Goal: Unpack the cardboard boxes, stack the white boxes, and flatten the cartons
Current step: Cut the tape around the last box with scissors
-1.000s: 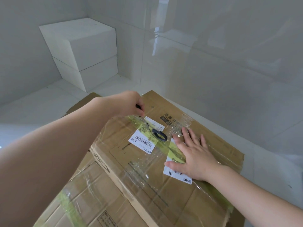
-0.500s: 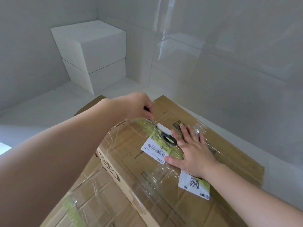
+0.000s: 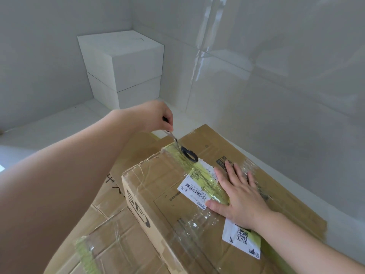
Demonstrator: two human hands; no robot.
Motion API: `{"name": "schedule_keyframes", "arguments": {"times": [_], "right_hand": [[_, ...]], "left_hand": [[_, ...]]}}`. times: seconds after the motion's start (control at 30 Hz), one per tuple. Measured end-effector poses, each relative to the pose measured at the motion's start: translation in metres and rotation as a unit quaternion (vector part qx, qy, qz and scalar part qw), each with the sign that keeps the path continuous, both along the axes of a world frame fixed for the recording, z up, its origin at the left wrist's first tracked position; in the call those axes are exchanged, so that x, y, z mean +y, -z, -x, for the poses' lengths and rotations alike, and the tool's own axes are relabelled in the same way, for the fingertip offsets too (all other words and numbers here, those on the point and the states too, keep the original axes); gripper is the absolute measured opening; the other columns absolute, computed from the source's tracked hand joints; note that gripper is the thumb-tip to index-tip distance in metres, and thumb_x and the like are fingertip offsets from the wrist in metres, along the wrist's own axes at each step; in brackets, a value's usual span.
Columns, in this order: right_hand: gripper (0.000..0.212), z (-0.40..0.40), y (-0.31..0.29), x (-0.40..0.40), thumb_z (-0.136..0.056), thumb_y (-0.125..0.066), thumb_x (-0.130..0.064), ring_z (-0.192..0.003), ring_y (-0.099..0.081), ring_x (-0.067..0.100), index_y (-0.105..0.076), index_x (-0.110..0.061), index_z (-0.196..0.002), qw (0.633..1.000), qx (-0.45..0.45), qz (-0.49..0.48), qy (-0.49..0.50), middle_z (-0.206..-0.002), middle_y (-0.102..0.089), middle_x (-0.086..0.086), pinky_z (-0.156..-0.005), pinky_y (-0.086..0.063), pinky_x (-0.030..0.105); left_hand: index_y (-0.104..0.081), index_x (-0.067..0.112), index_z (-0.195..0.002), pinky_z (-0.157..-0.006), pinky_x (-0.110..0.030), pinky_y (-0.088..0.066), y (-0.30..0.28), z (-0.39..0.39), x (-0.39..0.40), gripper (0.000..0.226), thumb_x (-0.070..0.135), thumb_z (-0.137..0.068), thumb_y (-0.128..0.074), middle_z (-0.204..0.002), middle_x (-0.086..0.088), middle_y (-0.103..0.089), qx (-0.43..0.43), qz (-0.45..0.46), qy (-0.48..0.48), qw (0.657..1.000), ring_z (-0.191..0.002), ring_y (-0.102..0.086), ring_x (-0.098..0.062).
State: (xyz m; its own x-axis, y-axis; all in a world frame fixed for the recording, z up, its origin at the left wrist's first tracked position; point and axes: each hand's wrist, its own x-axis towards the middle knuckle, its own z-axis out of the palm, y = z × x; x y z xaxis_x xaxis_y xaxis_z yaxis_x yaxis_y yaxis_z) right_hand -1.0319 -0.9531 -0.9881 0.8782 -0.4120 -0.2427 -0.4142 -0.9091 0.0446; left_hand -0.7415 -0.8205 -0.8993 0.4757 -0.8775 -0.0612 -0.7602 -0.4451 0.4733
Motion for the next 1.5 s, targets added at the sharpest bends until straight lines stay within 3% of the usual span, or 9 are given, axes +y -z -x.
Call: {"name": "schedule_keyframes", "arguments": {"times": [0.33, 0.63, 0.9, 1.0, 1.07, 1.17, 1.23, 1.37, 1.5], "right_hand": [[0.106, -0.064, 0.005, 0.021, -0.064, 0.0, -0.092, -0.141, 0.026, 0.019, 0.001, -0.031, -0.15, 0.999, -0.04, -0.024, -0.012, -0.155, 0.025, 0.0, -0.113, 0.015, 0.048], [0.093, -0.061, 0.013, 0.019, -0.066, 0.002, -0.092, -0.135, 0.034, 0.016, 0.031, -0.041, -0.138, 0.999, -0.045, -0.009, -0.013, -0.15, 0.032, -0.002, -0.112, 0.019, 0.047], [0.101, -0.062, 0.006, 0.016, -0.063, 0.0, -0.093, -0.14, 0.029, 0.018, 0.022, -0.038, -0.145, 0.999, -0.036, -0.036, -0.011, -0.154, 0.028, -0.001, -0.113, 0.016, 0.048], [0.096, -0.062, -0.015, 0.015, -0.074, -0.018, -0.086, -0.144, 0.013, 0.018, 0.004, -0.033, -0.15, 0.994, -0.039, -0.101, -0.01, -0.158, 0.013, -0.004, -0.115, 0.007, 0.044], [0.069, -0.059, -0.034, 0.013, -0.091, -0.039, -0.06, -0.142, -0.02, 0.013, -0.024, -0.025, -0.149, 0.961, -0.163, -0.218, 0.04, -0.154, -0.024, -0.006, -0.115, -0.013, 0.036], [0.016, -0.06, -0.068, 0.013, -0.095, -0.053, -0.025, -0.09, -0.064, 0.007, -0.067, -0.025, -0.103, 0.856, -0.374, -0.334, 0.124, -0.1, -0.069, -0.015, -0.091, -0.052, 0.034], [0.019, -0.064, -0.085, 0.014, -0.092, -0.057, -0.019, -0.068, -0.063, 0.014, -0.067, -0.025, -0.077, 0.838, -0.396, -0.347, 0.147, -0.072, -0.069, -0.009, -0.071, -0.054, 0.033], [0.018, -0.057, -0.093, 0.012, -0.091, -0.054, -0.02, -0.06, -0.059, 0.018, -0.065, -0.012, -0.079, 0.851, -0.309, -0.366, 0.217, -0.069, -0.069, 0.008, -0.057, -0.046, 0.029], [0.014, -0.039, -0.096, 0.004, -0.097, -0.049, -0.021, -0.064, -0.065, 0.021, -0.058, -0.01, -0.098, 0.726, -0.289, -0.553, 0.289, -0.081, -0.072, 0.013, -0.05, -0.049, 0.026]], "left_hand": [[-0.071, 0.021, -0.081, -0.061, -0.022, -0.043, 0.001, 0.0, -0.001, 0.006, 0.026, -0.084, -0.07, -0.077, 0.011, -0.065, -0.016, 0.0, 0.008, 1.0, -0.076, -0.06, -0.011], [-0.072, 0.018, -0.081, -0.074, -0.031, -0.05, -0.009, -0.029, 0.007, 0.006, 0.023, -0.083, -0.069, -0.081, 0.004, -0.068, -0.033, -0.007, -0.038, 0.999, -0.08, -0.062, -0.017], [-0.067, 0.018, -0.084, -0.072, -0.031, -0.045, -0.032, -0.023, 0.031, 0.01, 0.027, -0.088, -0.064, -0.084, 0.002, -0.063, -0.116, -0.01, -0.06, 0.991, -0.085, -0.058, -0.021], [-0.067, 0.019, -0.09, -0.078, -0.035, -0.048, -0.036, 0.007, 0.028, 0.012, 0.03, -0.089, -0.062, -0.09, 0.003, -0.062, -0.131, -0.007, -0.012, 0.991, -0.087, -0.056, -0.019], [-0.067, 0.021, -0.092, -0.076, -0.034, -0.048, -0.038, 0.026, 0.023, 0.013, 0.032, -0.09, -0.061, -0.092, 0.004, -0.061, -0.15, 0.013, 0.014, 0.988, -0.086, -0.056, -0.018], [-0.067, 0.022, -0.094, -0.071, -0.03, -0.046, -0.044, 0.048, 0.017, 0.013, 0.032, -0.091, -0.059, -0.092, 0.007, -0.06, -0.159, 0.048, 0.048, 0.985, -0.082, -0.055, -0.016], [-0.067, 0.02, -0.097, -0.069, -0.027, -0.039, -0.046, 0.065, 0.014, 0.015, 0.032, -0.093, -0.058, -0.09, 0.009, -0.054, -0.175, 0.067, 0.083, 0.979, -0.08, -0.051, -0.013], [-0.066, 0.015, -0.102, -0.072, -0.036, -0.045, -0.051, 0.089, 0.009, 0.02, 0.029, -0.095, -0.054, -0.095, 0.002, -0.058, -0.206, 0.099, 0.119, 0.966, -0.082, -0.054, -0.019], [-0.066, 0.006, -0.095, -0.065, -0.042, -0.048, -0.048, 0.116, 0.003, 0.018, 0.021, -0.094, -0.055, -0.086, -0.008, -0.06, -0.265, 0.171, 0.163, 0.935, -0.082, -0.056, -0.029]]}}
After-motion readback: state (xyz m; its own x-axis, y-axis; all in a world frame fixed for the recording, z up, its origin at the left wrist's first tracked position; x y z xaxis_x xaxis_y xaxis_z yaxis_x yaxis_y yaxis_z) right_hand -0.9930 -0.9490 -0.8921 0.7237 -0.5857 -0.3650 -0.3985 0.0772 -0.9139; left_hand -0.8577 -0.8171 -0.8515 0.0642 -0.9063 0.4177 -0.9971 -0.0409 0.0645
